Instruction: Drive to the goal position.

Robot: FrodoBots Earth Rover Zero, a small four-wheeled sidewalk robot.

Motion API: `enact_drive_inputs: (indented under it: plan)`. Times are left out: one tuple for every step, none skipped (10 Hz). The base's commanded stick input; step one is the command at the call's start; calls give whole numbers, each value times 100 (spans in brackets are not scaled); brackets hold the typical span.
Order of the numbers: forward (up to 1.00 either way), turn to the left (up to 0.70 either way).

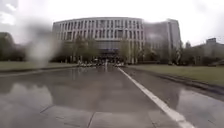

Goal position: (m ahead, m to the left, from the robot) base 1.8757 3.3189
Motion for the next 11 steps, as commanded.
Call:
enact_drive_inputs:
  plan:
    - [70,0]
    - [70,0]
    - [70,0]
    - [70,0]
    - [70,0]
    - [70,0]
    - [70,0]
    - [70,0]
    - [70,0]
    - [70,0]
    - [70,0]
